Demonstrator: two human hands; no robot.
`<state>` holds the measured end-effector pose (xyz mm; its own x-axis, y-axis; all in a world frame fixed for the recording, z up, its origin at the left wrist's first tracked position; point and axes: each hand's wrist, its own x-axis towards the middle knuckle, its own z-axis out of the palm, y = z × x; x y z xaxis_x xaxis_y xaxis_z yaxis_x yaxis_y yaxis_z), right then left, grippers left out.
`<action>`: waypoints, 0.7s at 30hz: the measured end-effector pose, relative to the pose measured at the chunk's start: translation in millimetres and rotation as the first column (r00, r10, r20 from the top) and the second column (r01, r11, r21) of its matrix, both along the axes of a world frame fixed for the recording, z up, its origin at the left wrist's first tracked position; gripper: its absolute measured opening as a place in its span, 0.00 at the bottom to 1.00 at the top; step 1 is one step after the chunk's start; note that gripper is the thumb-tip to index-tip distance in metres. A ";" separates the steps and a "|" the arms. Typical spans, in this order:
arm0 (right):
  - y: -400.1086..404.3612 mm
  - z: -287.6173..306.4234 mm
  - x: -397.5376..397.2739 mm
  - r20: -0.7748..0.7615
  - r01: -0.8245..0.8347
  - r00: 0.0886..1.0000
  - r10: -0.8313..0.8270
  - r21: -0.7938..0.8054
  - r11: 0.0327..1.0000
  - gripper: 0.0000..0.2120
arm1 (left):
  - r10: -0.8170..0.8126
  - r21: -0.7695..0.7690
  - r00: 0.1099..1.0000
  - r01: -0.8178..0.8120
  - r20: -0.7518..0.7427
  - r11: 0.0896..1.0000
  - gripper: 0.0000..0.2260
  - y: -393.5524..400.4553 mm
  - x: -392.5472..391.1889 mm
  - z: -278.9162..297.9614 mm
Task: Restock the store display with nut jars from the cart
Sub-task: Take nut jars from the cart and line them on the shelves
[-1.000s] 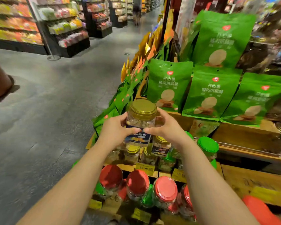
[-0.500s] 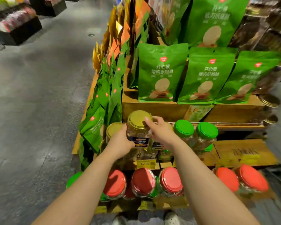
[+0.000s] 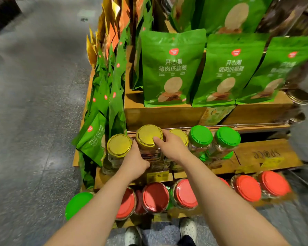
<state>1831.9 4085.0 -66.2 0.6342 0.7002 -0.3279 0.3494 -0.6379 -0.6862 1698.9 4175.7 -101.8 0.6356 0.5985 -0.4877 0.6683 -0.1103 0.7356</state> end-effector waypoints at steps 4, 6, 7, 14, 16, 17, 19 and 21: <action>1.1 -4.4 4.6 0.015 -0.030 0.999 0.031 -0.074 0.997 0.23 | 0.003 -0.031 0.999 -0.004 -0.036 1.000 0.50 -2.1 4.7 -8.1; 1.6 -7.6 3.5 0.011 -0.037 0.999 0.038 -0.101 0.994 0.25 | 0.021 -0.050 0.999 -0.023 -0.040 0.998 0.51 -1.3 5.8 -18.1; 2.0 -10.0 2.6 0.009 -0.035 0.999 0.037 -0.110 0.993 0.25 | 0.033 -0.046 0.999 -0.034 -0.033 0.998 0.52 -0.9 5.9 -23.8; 5.2 -21.2 1.8 0.015 -0.007 1.000 0.009 -0.126 0.992 0.28 | 0.029 -0.022 0.998 -0.030 -0.063 0.999 0.48 -5.2 11.7 -26.0; 5.5 -22.2 -0.4 0.026 0.000 1.000 0.004 -0.134 0.991 0.28 | 0.031 -0.019 0.997 -0.032 -0.066 0.999 0.48 -6.5 12.8 -30.3; 5.7 -22.3 -1.7 0.028 0.004 1.000 -0.001 -0.137 0.991 0.28 | 0.032 -0.018 0.997 -0.034 -0.067 0.999 0.48 -7.1 12.8 -31.3; 6.1 -21.7 -4.4 0.038 0.016 0.999 -0.011 -0.142 0.990 0.26 | 0.032 -0.031 0.996 -0.035 -0.080 0.999 0.48 -8.1 13.7 -33.2; 6.3 -21.8 -6.1 0.061 0.027 0.998 -0.018 -0.147 0.989 0.25 | 0.028 -0.025 0.995 -0.030 -0.098 0.999 0.49 -9.0 14.9 -34.5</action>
